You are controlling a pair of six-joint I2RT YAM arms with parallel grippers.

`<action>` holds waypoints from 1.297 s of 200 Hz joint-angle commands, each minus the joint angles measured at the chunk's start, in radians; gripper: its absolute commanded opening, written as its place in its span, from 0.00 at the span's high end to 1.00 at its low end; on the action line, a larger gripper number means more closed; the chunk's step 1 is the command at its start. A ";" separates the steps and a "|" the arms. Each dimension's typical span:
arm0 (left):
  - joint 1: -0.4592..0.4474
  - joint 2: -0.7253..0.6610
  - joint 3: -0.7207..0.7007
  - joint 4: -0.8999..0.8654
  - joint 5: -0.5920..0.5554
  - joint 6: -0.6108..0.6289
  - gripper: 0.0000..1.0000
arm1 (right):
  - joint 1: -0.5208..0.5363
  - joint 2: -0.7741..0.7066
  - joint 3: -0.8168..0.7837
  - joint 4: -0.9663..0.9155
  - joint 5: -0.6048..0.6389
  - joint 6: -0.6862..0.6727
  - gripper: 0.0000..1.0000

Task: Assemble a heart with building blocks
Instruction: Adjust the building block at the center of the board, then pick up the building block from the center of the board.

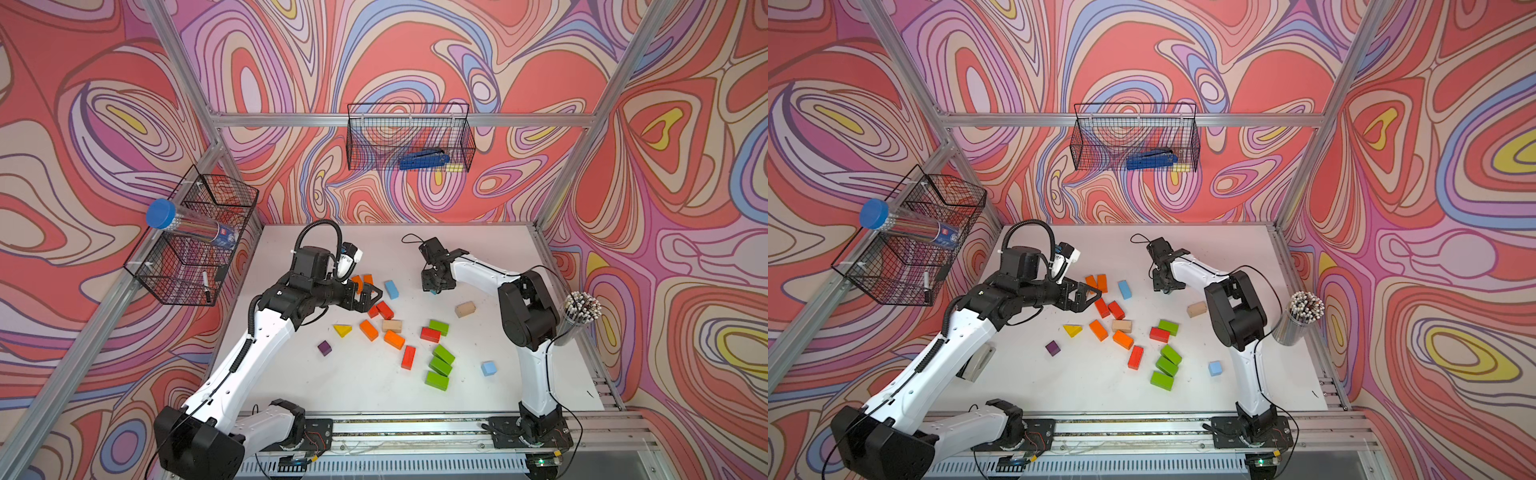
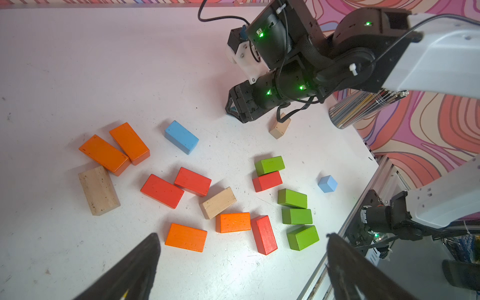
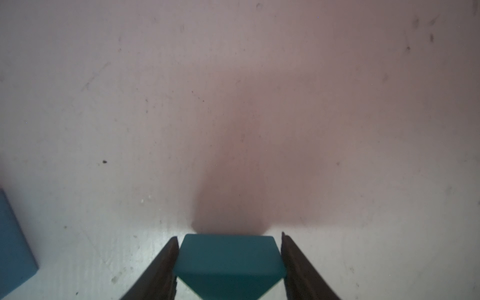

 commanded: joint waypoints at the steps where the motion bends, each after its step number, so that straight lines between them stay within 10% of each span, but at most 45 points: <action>1: -0.001 0.003 0.006 -0.019 0.010 0.002 0.00 | 0.007 0.029 0.032 -0.027 0.025 0.024 0.41; 157: -0.001 -0.001 0.007 -0.018 0.018 -0.003 0.00 | 0.007 -0.226 -0.209 0.003 0.032 -0.028 0.17; 259: -0.002 -0.006 0.007 -0.014 0.021 -0.025 0.00 | -0.023 -0.448 -0.466 -0.063 0.079 0.244 0.16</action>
